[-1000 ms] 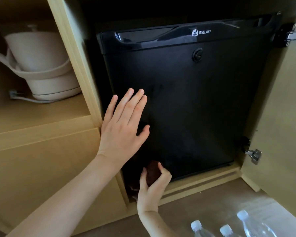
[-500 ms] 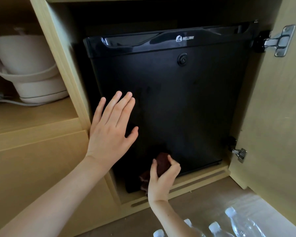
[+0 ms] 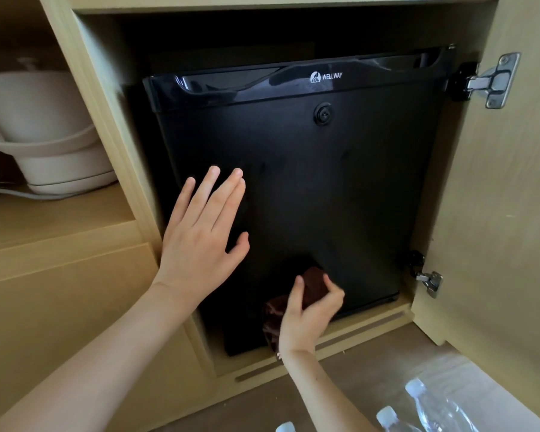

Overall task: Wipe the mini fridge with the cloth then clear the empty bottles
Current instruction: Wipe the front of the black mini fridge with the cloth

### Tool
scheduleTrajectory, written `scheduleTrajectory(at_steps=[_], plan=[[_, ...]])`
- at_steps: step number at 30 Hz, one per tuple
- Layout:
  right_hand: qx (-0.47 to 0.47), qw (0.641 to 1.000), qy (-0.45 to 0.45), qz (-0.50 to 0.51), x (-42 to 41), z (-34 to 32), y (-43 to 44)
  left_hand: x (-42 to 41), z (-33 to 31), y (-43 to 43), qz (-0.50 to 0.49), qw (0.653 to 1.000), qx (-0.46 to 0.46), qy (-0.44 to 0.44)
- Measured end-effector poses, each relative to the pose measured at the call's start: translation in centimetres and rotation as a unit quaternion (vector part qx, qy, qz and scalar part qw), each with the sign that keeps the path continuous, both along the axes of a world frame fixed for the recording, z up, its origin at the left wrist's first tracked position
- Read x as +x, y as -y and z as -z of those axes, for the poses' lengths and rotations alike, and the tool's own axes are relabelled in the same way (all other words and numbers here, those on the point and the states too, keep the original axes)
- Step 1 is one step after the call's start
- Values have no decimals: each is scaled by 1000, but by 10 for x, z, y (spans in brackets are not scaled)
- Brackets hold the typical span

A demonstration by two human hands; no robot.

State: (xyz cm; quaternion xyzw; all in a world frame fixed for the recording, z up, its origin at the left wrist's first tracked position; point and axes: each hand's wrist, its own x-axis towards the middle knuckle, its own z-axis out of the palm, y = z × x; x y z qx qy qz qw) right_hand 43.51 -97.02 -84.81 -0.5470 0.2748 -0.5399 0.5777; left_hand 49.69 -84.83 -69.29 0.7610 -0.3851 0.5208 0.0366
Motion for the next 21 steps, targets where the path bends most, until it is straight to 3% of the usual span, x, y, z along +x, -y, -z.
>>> scheduleTrajectory(at_steps=[3,7,10,13,18,21], plan=[[33,999,-7,-12,-5,3,3,-1,-2,0,2,1000,1,5],[-36,996,76,-6,7,-60,9,0,-6,5,6,1000,-2,20],[-87,992,90,-23,14,-93,13,1,-5,11,12,1000,-14,18],[-89,993,79,-21,12,-70,18,2,-3,11,12,1000,-13,18],[57,998,-23,0,-10,8,20,0,-5,10,9,1000,-10,13],[45,999,18,4,-7,-14,24,-1,-8,12,11,1000,2,15]])
